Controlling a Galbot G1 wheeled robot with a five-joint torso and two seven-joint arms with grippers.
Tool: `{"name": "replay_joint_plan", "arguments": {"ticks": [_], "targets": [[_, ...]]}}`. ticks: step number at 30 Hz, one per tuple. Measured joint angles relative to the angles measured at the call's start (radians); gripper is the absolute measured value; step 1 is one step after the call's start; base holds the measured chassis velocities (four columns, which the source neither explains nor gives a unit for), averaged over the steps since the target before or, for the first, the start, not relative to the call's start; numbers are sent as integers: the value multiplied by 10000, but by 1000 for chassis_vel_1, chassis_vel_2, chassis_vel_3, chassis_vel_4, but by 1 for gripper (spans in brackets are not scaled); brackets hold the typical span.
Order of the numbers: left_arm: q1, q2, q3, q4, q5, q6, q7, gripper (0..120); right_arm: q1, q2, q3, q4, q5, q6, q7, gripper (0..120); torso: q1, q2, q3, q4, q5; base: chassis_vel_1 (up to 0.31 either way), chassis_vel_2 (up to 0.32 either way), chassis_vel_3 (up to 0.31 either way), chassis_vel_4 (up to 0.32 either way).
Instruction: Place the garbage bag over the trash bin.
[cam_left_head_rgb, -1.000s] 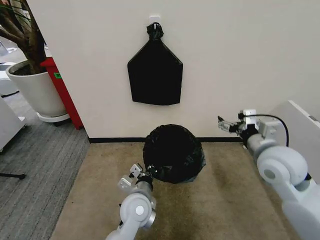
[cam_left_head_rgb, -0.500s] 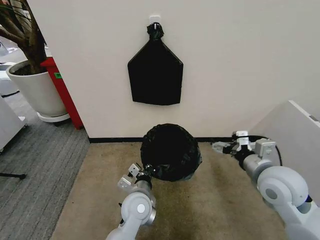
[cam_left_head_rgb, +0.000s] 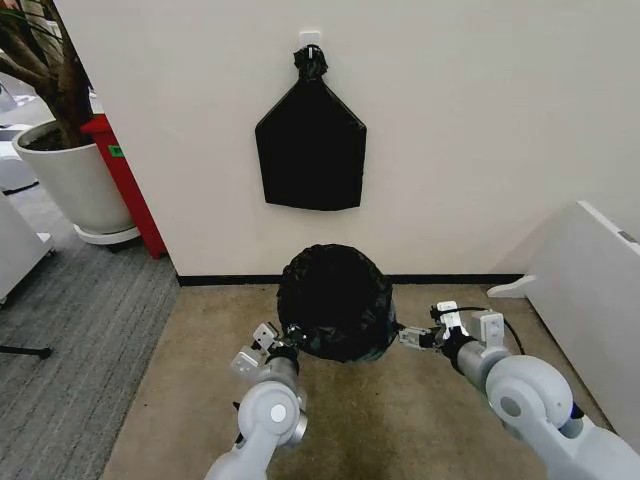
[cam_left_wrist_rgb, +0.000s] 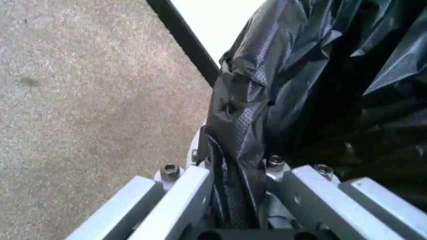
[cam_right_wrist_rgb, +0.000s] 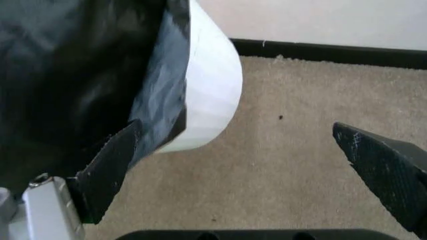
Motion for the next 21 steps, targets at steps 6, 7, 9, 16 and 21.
{"name": "replay_joint_plan", "arguments": {"ticks": [6,7,9,16,21], "targets": [[-29,-18,14,58,29,-9,29,1,-192,51,235,203,-172,25,-64,100,0,0,0,-1,1,0,0,0,0],[-37,-6,18,78,34,-15,36,1,-215,38,282,281,-169,26,-64,100,0,0,0,-1,0,0,0,0,0],[-50,46,32,119,50,-40,68,1,-275,3,357,486,-157,26,-62,100,0,0,0,0,0,0,0,0,0],[-81,180,33,183,141,-101,155,1,-685,118,433,973,-221,8,-109,100,0,0,0,-1,0,0,0,0,0],[-46,209,60,108,131,-110,165,1,-854,359,203,541,-745,136,-441,100,0,0,0,-1,2,0,0,0,0]]}}
